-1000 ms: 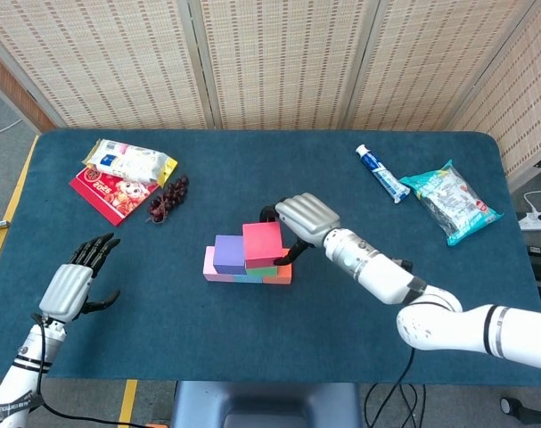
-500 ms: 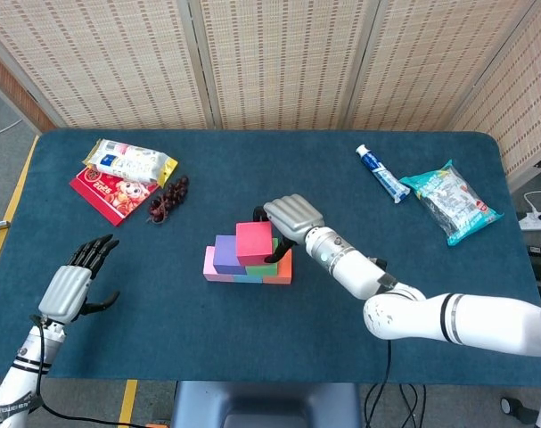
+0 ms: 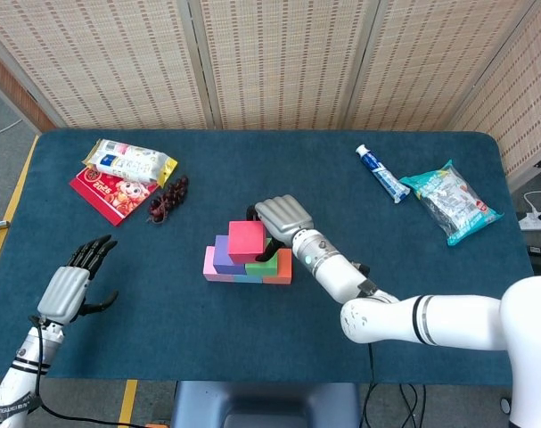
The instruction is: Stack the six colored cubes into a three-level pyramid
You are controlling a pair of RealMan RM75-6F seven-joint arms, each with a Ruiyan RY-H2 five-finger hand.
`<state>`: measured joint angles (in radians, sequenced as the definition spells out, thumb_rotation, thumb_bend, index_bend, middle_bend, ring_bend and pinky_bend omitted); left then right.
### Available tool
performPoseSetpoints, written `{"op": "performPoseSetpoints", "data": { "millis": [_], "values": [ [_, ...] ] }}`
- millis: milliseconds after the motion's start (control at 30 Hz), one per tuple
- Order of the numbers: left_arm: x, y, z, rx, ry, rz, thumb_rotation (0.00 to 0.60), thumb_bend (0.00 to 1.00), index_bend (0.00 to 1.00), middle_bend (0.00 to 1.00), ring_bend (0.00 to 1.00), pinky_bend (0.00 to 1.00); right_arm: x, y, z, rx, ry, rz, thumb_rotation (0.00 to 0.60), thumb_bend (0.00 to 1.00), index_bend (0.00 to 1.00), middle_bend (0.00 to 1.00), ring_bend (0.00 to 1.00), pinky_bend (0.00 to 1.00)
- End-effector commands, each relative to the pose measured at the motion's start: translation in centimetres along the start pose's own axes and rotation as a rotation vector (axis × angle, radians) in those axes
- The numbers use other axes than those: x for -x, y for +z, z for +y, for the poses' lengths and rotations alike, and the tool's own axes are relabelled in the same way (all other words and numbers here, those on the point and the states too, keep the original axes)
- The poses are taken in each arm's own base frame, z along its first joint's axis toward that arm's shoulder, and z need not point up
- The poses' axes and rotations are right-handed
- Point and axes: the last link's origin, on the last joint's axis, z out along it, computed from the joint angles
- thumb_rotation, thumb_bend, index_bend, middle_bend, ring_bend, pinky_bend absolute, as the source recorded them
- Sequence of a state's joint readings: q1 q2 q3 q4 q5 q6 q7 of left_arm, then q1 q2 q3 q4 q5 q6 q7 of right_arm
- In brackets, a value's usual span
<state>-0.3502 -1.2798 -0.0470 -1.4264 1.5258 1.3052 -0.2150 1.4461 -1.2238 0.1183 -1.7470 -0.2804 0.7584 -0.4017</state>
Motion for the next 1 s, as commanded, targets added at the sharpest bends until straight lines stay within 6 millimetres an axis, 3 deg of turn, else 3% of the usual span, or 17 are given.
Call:
{"op": "performPoseSetpoints", "data": {
  "millis": [33, 1000],
  "values": [
    [0.02, -0.05, -0.11, -0.001, -0.002, 0.0, 0.6, 0.31, 0.01, 0.0, 0.0, 0.1, 0.18, -0.01, -0.52, -0.003, 0.006, -0.001, 0.6, 0.22, 0.53, 0.51, 0.38, 0.39],
    [0.36, -0.3, -0.83, -0.01, -0.02, -0.008, 0.6, 0.31, 0.01, 0.0, 0.0, 0.1, 1.15, -0.04, -1.23, 0.043, 0.006, 0.015, 0.6, 0.22, 0.52, 0.51, 0.38, 0.36]
  ]
}}
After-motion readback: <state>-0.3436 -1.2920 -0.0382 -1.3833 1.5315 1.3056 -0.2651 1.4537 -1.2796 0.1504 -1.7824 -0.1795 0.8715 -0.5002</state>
